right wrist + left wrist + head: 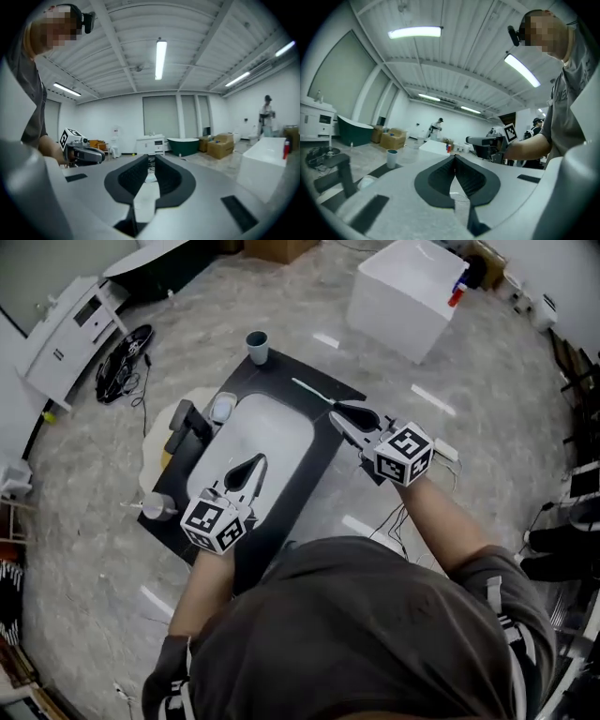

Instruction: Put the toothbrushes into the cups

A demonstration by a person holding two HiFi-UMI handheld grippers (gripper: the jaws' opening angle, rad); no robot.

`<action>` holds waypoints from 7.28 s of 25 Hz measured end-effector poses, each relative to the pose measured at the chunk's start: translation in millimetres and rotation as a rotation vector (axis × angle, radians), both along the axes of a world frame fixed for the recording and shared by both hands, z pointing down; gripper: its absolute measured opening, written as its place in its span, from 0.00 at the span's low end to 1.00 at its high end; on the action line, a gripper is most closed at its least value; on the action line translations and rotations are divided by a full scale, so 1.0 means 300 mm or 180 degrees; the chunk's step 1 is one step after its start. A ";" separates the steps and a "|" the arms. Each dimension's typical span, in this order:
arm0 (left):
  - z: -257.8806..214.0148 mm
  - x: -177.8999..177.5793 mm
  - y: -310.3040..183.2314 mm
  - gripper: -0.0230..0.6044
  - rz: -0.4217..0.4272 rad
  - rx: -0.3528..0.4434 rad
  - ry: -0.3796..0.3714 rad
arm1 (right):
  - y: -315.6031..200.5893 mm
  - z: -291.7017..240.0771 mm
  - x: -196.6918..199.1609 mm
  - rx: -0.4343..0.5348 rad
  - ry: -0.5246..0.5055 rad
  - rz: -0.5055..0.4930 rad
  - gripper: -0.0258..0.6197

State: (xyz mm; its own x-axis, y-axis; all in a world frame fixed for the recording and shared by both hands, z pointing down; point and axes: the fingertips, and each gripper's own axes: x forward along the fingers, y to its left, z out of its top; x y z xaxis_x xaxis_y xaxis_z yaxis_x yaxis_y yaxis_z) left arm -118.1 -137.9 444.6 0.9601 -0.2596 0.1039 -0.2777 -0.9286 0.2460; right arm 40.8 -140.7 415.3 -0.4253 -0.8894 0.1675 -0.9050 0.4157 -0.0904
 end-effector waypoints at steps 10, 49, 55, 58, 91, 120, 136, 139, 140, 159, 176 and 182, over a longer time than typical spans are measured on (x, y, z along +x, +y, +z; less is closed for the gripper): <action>-0.077 0.932 0.532 0.05 0.1007 0.0098 0.0072 | 0.929 0.061 0.940 -0.0349 -0.0041 0.1400 0.03; 0.105 1.114 -0.463 0.05 0.0035 -0.0154 0.0021 | -0.355 0.214 1.090 -0.1222 0.0421 -0.0276 0.11; 0.244 0.810 -0.524 0.05 -0.0743 -0.0283 -0.0155 | -0.570 0.508 0.726 -0.1950 0.0742 -0.1180 0.14; 0.299 0.679 -0.544 0.05 -0.1080 -0.0377 -0.0200 | -0.633 0.661 0.588 -0.2300 0.0915 -0.1464 0.15; 0.334 0.435 -0.808 0.05 -0.1186 -0.0519 -0.0013 | -1.214 0.332 0.337 -0.1050 -0.0835 -0.0883 0.09; 0.417 0.493 -0.890 0.05 -0.1114 -0.0630 -0.0095 | -1.472 0.624 0.228 -0.0858 0.0295 -0.0845 0.28; 0.225 1.020 -0.756 0.05 -0.0074 -0.0396 -0.0097 | -0.948 0.203 0.954 -0.0276 -0.0032 -0.0073 0.20; 0.170 1.211 -0.666 0.05 0.0327 -0.0297 -0.0090 | -0.729 0.134 1.213 -0.0212 -0.0002 0.0370 0.18; 0.152 1.276 -0.631 0.05 0.0461 -0.0265 -0.0087 | -0.646 0.114 1.294 -0.0205 0.0012 0.0522 0.17; -0.046 2.173 0.273 0.05 0.2008 -0.0063 0.0020 | 0.923 0.027 2.067 -0.0260 -0.0014 0.2622 0.03; -0.023 2.253 0.469 0.05 0.2076 -0.0160 -0.0108 | 1.165 0.114 2.119 -0.0414 -0.0244 0.2680 0.03; -0.019 2.241 0.438 0.05 0.2052 -0.0158 -0.0131 | 1.120 0.117 2.117 -0.0416 -0.0220 0.2625 0.03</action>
State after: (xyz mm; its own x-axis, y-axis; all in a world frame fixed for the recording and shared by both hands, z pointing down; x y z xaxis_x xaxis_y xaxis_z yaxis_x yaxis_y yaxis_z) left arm 554.2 -6.4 438.9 0.9168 0.3736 0.1411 0.3216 -0.9001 0.2938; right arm 675.7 195.3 450.3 0.3400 -0.8951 0.2884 -0.9050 -0.3948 -0.1584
